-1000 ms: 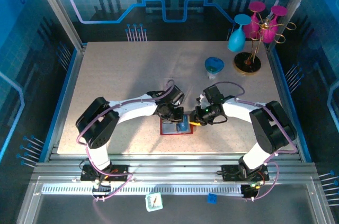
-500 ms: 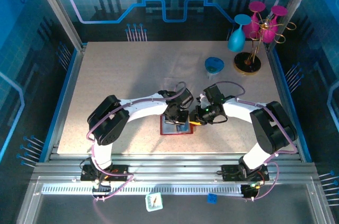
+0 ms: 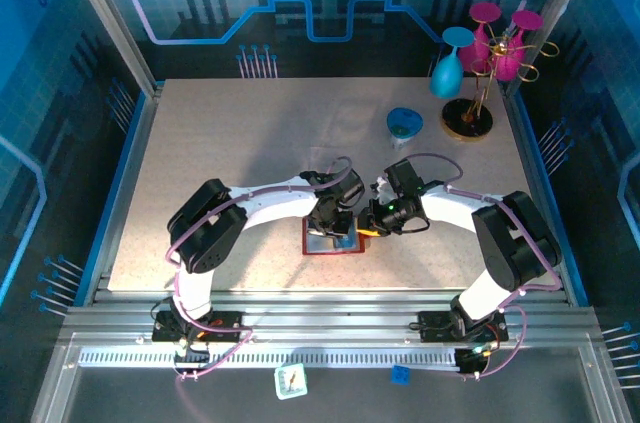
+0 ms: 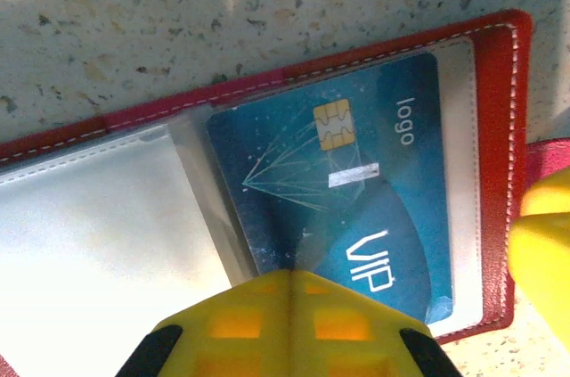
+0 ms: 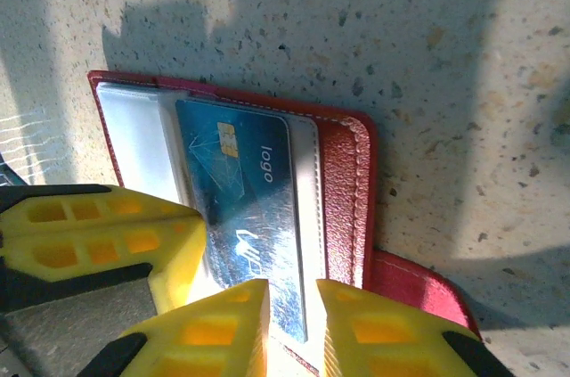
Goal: Take the credit cards out of the card holder
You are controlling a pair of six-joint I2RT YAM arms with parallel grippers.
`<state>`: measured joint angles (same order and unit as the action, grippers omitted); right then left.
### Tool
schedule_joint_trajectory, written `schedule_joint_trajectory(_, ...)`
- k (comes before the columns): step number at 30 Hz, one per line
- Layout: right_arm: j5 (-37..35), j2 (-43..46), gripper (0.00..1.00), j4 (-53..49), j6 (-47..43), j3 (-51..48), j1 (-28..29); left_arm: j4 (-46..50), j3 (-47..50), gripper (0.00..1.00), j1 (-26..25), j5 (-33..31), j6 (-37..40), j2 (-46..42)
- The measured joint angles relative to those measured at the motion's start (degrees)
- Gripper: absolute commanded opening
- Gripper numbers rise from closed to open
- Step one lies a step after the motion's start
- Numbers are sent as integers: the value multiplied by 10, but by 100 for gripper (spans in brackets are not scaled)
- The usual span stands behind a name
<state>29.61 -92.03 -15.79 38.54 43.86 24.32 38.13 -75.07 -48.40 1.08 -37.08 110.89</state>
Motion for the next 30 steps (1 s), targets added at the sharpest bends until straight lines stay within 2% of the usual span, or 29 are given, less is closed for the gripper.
schedule_joint_trajectory(18,30,-22,23,35,4,0,0,0,-1,3,0,0,0,6)
schedule_joint_trajectory(24,39,-39,23,44,5,-3,0,-4,3,7,0,-3,0,3)
schedule_joint_trajectory(28,39,-39,23,47,5,-7,0,-9,5,15,0,-4,-7,-3)
schedule_joint_trajectory(30,39,-39,23,48,5,-7,0,-16,11,16,0,-4,-19,-9)
